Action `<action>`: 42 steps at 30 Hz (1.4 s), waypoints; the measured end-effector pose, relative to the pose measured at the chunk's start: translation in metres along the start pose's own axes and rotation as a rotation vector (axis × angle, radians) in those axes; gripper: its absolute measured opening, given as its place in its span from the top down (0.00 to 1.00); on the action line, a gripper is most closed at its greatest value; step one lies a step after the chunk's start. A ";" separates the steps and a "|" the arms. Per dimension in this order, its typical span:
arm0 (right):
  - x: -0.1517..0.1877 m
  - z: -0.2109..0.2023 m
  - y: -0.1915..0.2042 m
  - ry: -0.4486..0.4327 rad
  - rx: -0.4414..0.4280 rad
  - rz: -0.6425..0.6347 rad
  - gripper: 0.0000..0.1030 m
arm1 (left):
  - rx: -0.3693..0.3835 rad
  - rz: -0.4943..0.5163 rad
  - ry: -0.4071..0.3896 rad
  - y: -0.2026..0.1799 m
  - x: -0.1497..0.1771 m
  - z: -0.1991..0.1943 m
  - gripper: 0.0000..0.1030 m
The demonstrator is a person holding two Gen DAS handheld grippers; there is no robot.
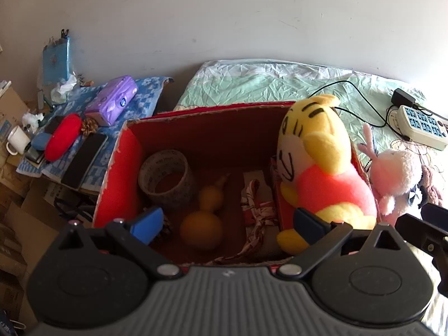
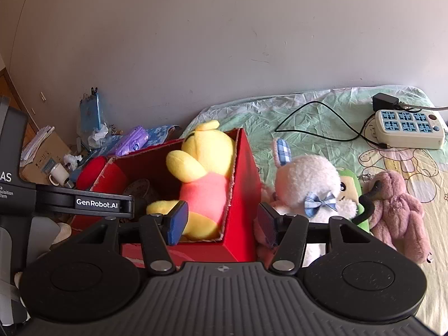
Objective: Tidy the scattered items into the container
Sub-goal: 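Withdraw the right gripper from the box toward the remaining plush toys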
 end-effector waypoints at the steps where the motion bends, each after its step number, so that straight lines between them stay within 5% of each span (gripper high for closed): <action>1: 0.001 -0.001 -0.002 0.005 -0.002 -0.002 0.43 | -0.008 0.001 -0.004 -0.002 0.001 -0.002 0.03; 13: 0.004 -0.010 -0.031 0.045 0.025 0.025 0.28 | -0.005 0.031 0.000 -0.036 0.016 -0.033 0.02; 25: 0.010 -0.017 -0.065 0.082 0.036 0.074 0.29 | 0.037 0.102 0.027 -0.084 0.036 -0.039 0.01; 42: 0.015 -0.040 -0.123 0.071 0.182 0.149 0.31 | 0.189 0.240 0.106 -0.168 0.051 -0.023 0.02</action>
Point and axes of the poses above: each gripper's, at about its wrist camera, not at the fingertips, and z roughly the way its jaws point, y to its left, x to its underside, the point moved 7 cm from there along z, roughly the way its jaws point
